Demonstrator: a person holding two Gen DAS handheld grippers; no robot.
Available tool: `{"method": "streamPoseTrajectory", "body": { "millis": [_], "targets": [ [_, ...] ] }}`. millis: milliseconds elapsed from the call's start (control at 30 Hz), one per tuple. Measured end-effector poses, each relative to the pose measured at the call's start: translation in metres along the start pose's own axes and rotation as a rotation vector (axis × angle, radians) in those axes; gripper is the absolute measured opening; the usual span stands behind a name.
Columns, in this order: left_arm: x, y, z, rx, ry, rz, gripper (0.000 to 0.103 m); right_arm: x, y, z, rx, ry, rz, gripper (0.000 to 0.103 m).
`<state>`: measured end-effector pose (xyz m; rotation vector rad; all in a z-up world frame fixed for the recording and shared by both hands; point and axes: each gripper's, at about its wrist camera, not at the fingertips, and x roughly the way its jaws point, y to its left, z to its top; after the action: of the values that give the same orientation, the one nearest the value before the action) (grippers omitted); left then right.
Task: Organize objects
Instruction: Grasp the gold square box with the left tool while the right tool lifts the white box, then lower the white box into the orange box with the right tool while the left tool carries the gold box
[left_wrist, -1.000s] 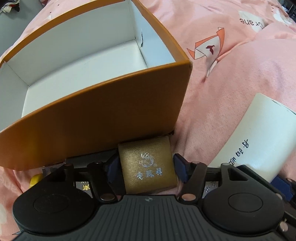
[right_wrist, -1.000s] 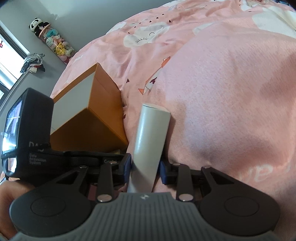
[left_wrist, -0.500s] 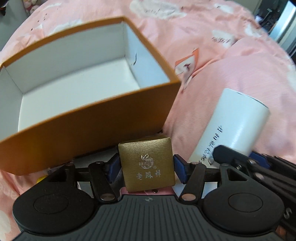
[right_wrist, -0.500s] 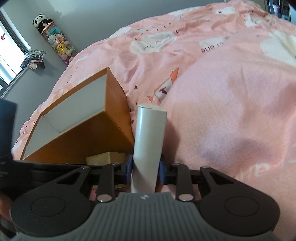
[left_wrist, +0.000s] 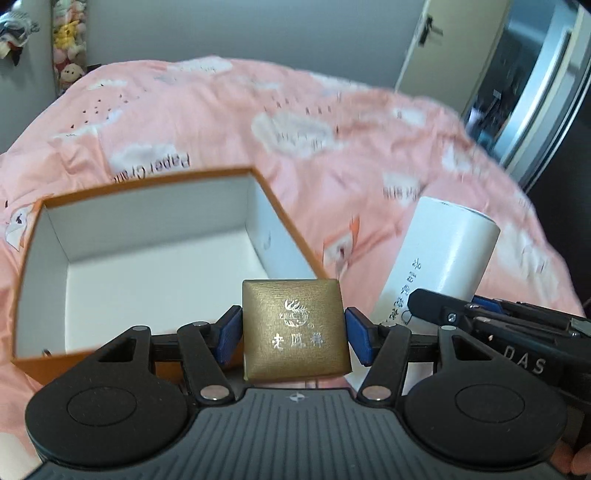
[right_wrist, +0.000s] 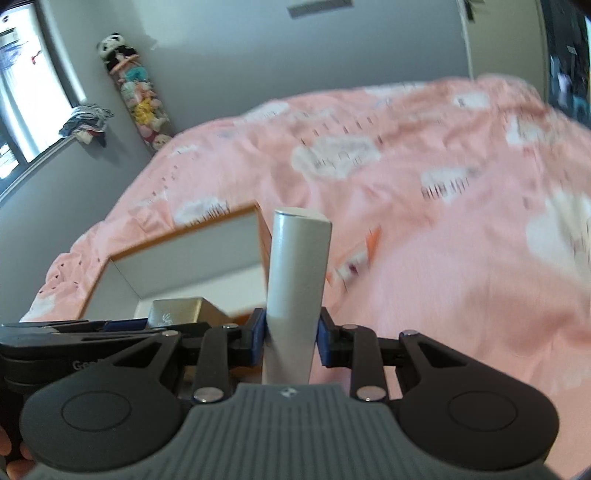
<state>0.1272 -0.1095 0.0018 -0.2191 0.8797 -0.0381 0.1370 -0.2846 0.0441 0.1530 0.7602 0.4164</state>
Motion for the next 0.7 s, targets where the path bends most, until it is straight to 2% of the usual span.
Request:
{"method": "streamPoseTrajectory", "body": {
  "millis": [67,167,367,467,633,700],
  "targets": [
    [-0.009,0.015,0.012,-0.017,-0.017,-0.018,0.068,-0.003,0.012,0.015,-0.038,-0.024,0.018,0.030],
    [-0.020,0.036,0.027,-0.013,-0.050,-0.001,0.068,0.003,0.030,0.040,-0.083,-0.036,0.070,0.030],
    [-0.011,0.088,0.050,-0.012,-0.033,0.072,0.068,0.064,0.065,0.078,-0.157,0.045,0.173,0.030],
    [0.008,0.109,0.054,-0.032,0.007,0.089,0.068,0.114,0.081,0.084,-0.198,0.146,0.176,0.031],
    [0.038,0.137,0.047,-0.061,0.064,0.098,0.068,0.198,0.088,0.066,-0.223,0.404,0.192,0.031],
    [0.040,0.145,0.045,-0.062,0.075,0.101,0.068,0.220,0.087,0.061,-0.204,0.469,0.206,0.031]
  ]
}}
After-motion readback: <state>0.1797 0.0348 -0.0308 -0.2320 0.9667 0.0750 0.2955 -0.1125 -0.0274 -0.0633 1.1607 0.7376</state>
